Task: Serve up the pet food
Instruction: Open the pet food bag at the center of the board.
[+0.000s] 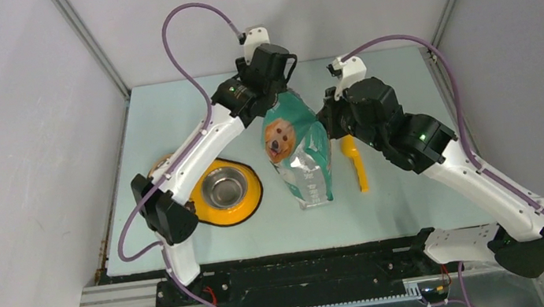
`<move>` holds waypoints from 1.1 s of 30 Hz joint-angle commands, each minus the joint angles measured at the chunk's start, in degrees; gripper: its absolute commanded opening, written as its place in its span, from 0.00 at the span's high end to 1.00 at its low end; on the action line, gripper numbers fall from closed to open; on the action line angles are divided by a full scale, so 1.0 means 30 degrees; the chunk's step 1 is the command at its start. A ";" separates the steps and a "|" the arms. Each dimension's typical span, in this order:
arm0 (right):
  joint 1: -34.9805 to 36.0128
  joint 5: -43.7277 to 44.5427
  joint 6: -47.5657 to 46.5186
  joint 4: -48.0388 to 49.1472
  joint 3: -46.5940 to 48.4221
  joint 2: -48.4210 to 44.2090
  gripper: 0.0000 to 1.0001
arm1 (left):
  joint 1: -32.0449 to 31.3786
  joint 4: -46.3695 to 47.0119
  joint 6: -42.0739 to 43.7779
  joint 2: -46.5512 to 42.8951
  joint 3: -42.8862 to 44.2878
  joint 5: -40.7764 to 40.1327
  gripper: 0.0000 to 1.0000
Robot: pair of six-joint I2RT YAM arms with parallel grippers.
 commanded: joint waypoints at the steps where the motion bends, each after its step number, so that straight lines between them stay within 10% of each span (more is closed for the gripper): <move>1: -0.0046 -0.0469 0.0059 -0.0621 -0.0391 -0.0651 1.00 | 0.1438 -0.1085 0.0138 0.1120 0.0822 0.1105 0.45; 7: -0.0083 -0.0559 0.0006 -0.0592 -0.0507 -0.0717 1.00 | 0.1596 -0.2254 0.0290 0.2078 0.2305 0.1209 0.62; 11: -0.0213 -0.0441 0.0189 -0.0469 -0.0614 -0.0808 1.00 | 0.1727 -0.2167 0.0424 0.1619 0.1855 0.3698 0.98; 24: -0.2969 -0.2660 0.2120 0.2856 -0.1557 -0.2158 0.52 | 0.1701 0.6398 0.0226 -0.6101 -0.7487 1.2852 1.00; 33: -0.3933 -0.5955 0.1206 0.4446 -0.0333 -0.0513 0.41 | 0.1571 0.7994 0.0065 -0.7164 -0.9589 1.5718 1.00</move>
